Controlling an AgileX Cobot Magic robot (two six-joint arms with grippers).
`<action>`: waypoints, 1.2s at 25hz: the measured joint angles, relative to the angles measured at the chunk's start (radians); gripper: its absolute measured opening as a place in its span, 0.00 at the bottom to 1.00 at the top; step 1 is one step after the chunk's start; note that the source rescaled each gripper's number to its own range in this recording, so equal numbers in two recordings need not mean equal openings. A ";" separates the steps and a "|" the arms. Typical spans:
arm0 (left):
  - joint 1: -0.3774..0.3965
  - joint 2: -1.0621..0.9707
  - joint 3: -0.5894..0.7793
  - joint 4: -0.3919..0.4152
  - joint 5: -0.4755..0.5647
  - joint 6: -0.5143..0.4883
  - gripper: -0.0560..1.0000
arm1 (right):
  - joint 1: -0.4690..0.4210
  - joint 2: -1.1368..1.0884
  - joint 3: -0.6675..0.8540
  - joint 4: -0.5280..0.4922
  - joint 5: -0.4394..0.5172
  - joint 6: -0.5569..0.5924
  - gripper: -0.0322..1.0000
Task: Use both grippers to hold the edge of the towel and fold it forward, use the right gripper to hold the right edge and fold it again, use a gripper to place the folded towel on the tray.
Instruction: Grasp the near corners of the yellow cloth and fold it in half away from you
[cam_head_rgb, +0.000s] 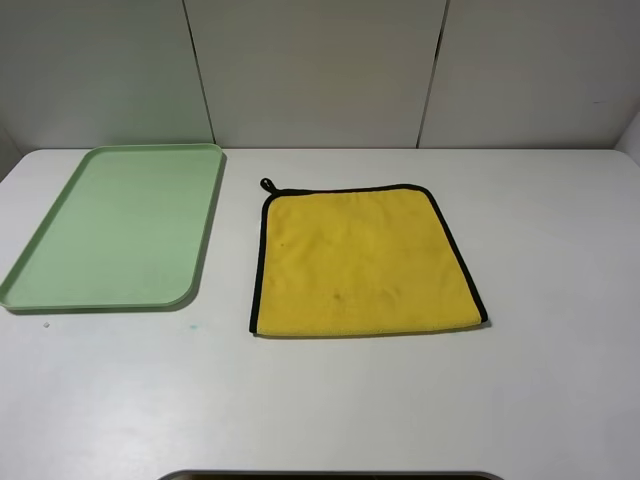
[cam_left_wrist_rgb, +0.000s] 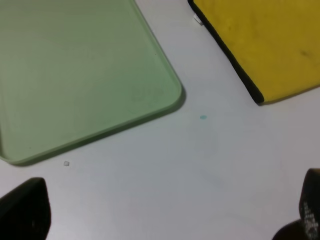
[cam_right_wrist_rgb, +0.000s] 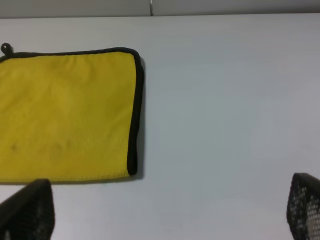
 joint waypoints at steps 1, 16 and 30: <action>0.000 0.000 0.000 0.000 0.000 0.000 1.00 | 0.000 0.000 0.000 0.000 0.000 0.000 1.00; 0.000 0.000 0.000 0.000 0.000 0.000 1.00 | 0.000 0.000 0.000 0.000 0.000 0.000 1.00; 0.000 0.000 0.000 0.007 0.000 0.000 1.00 | 0.000 0.000 0.000 0.000 0.000 0.000 1.00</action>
